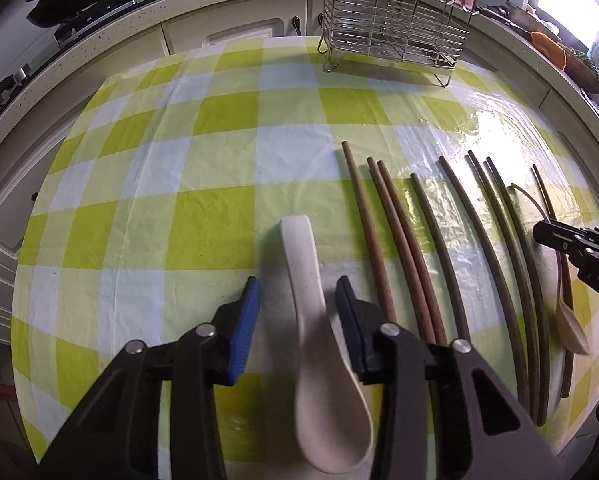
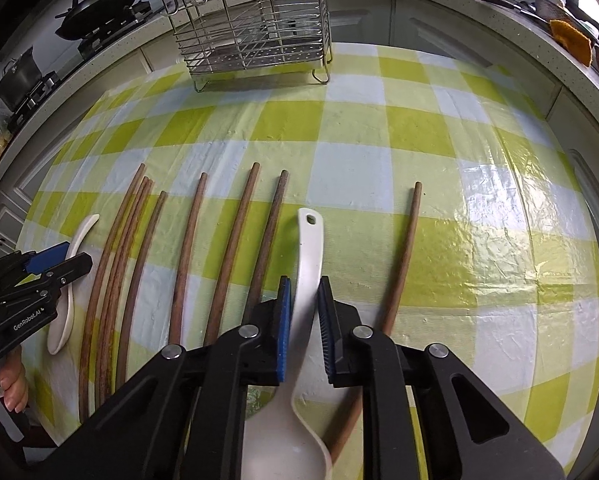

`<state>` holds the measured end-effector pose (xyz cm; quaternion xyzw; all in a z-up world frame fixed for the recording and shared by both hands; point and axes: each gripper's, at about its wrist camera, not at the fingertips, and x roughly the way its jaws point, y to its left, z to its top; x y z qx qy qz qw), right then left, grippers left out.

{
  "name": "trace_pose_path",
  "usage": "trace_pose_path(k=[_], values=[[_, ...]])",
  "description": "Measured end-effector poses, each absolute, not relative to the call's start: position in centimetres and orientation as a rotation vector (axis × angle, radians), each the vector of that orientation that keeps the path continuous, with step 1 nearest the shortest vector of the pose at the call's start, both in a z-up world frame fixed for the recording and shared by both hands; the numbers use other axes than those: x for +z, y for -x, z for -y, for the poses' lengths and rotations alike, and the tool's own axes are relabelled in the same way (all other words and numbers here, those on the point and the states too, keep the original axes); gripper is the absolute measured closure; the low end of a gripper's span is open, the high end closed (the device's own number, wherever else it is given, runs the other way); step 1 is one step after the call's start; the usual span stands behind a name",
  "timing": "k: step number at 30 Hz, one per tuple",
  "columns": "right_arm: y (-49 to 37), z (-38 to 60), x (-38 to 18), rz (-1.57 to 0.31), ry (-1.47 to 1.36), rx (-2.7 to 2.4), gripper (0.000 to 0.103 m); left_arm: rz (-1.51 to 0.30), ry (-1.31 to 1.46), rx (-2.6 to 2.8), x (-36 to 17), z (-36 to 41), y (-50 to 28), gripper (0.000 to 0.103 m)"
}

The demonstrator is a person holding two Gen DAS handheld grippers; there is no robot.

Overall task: Organize utensils
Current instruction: 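Grasp the short white soup spoon with the left tool while the right tool grasps the long white spoon, then lift both white spoons and carry them toward the wire drying rack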

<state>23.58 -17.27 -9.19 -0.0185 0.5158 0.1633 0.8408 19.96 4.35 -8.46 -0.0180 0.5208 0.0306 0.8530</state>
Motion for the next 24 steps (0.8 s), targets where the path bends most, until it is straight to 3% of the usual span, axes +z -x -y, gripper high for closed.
trace_pose_path(k=[3, 12, 24], values=[[-23.0, 17.5, -8.7, -1.064, 0.028, 0.352, 0.09, -1.097, 0.071, 0.041, -8.3, -4.7, -19.7, 0.089], [-22.1, 18.0, -7.8, -1.022, -0.004, 0.36, 0.09, -1.057, 0.078, 0.025, -7.8, -5.1, -19.0, 0.089], [-20.4, 18.2, -3.8, -0.882, -0.057, 0.353, 0.094, -0.856, 0.139, -0.016, -3.4, -5.6, -17.5, 0.093]])
